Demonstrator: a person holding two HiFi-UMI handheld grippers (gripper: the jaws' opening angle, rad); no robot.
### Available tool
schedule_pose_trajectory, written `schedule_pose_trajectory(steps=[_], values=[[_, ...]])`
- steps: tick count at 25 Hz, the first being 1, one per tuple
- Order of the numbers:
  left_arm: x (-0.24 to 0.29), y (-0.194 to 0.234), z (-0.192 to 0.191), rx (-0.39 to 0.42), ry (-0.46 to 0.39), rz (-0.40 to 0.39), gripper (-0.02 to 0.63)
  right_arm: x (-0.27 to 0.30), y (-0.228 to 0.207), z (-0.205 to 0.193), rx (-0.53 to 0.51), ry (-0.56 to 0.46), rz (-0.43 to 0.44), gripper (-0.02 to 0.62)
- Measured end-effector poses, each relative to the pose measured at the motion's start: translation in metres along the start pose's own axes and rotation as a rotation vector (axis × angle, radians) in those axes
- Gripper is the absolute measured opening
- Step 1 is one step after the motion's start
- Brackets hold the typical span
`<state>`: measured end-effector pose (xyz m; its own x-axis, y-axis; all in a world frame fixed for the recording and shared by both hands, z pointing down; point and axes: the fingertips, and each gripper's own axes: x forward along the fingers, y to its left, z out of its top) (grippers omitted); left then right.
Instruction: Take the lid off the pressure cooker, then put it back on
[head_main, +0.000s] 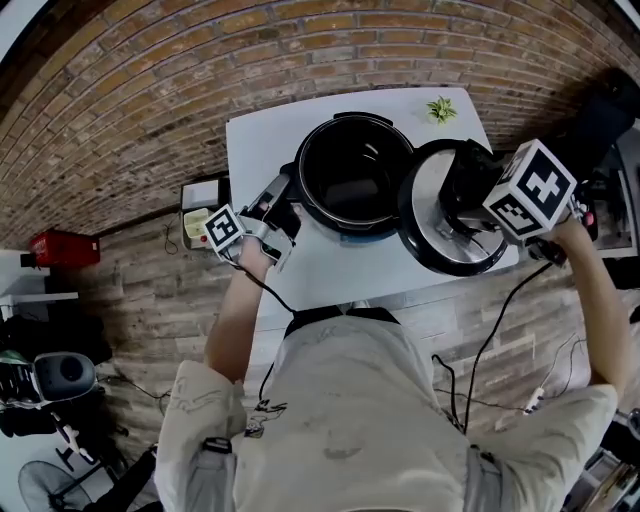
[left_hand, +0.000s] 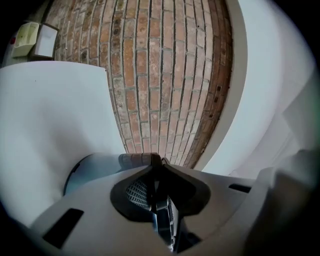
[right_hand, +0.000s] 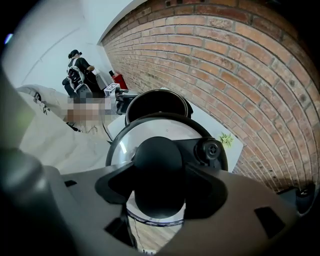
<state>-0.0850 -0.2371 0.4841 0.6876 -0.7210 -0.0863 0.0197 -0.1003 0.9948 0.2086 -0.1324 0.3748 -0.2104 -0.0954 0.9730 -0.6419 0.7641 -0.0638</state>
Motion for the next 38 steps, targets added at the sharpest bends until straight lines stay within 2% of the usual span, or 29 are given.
schedule_pose_trajectory(steps=[4,10,14,23,29,38], values=[[-0.002,0.001,0.0,-0.002,-0.072,-0.005,0.069,0.002,0.003,-0.021,0.001,0.003,0.024,0.293],[-0.008,-0.001,-0.002,0.012,-0.129,0.01,0.07,0.009,0.004,-0.051,0.005,0.01,0.03,0.293],[-0.009,-0.003,-0.002,0.026,-0.147,0.017,0.072,0.015,0.008,-0.067,0.028,0.008,0.055,0.293],[-0.011,-0.002,0.0,0.044,-0.169,0.015,0.075,0.059,0.001,-0.101,0.029,0.063,0.023,0.293],[-0.012,-0.002,0.001,0.05,-0.178,0.008,0.075,0.109,-0.013,-0.109,0.023,0.098,-0.019,0.293],[-0.012,-0.003,0.001,0.067,-0.193,0.005,0.078,0.162,-0.029,-0.112,0.053,0.102,-0.033,0.293]])
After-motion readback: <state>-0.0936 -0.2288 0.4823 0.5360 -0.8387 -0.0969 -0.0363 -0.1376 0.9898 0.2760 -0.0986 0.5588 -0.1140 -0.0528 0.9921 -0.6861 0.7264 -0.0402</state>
